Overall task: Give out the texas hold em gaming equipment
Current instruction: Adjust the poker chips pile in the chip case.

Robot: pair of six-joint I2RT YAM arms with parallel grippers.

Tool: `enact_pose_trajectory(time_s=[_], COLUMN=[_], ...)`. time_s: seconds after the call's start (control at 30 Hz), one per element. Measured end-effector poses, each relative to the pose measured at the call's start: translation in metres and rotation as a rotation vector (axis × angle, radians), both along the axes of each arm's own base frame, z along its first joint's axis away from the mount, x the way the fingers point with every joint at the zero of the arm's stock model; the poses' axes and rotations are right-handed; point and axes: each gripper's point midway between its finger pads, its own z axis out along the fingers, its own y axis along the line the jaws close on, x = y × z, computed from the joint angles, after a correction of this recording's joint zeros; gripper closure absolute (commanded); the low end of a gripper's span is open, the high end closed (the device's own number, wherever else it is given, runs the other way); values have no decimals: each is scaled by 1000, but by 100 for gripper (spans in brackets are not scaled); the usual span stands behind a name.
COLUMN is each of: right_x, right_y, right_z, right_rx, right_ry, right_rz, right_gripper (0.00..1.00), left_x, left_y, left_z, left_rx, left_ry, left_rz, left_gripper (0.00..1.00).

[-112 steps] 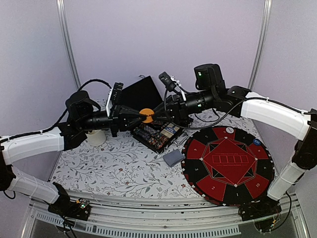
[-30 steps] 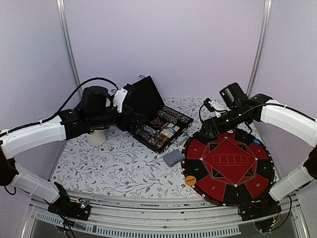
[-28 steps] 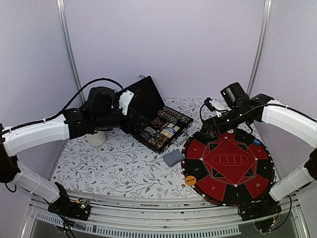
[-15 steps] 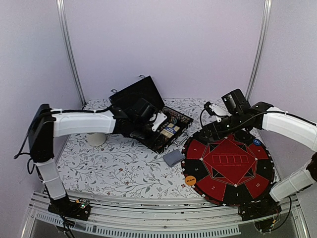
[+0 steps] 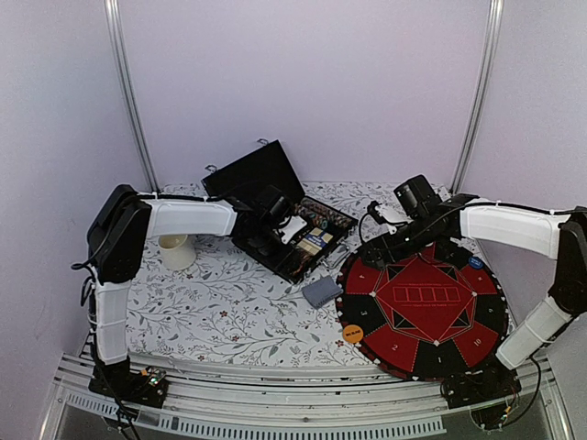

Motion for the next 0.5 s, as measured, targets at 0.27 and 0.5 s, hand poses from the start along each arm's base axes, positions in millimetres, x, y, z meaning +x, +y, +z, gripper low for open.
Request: enact_pose_trajectory(time_s=[0.27, 0.5], right_x=[4, 5], right_y=[-2, -2], right_z=[-9, -15], right_rx=[-18, -29], right_ry=[4, 14], right_rz=[22, 34], right_gripper=[2, 2], left_x=[5, 10], left_y=[3, 9], left_z=[-1, 1], left_rx=[18, 61], left_ry=[-13, -48], left_rz=[14, 45], left_gripper=[46, 49])
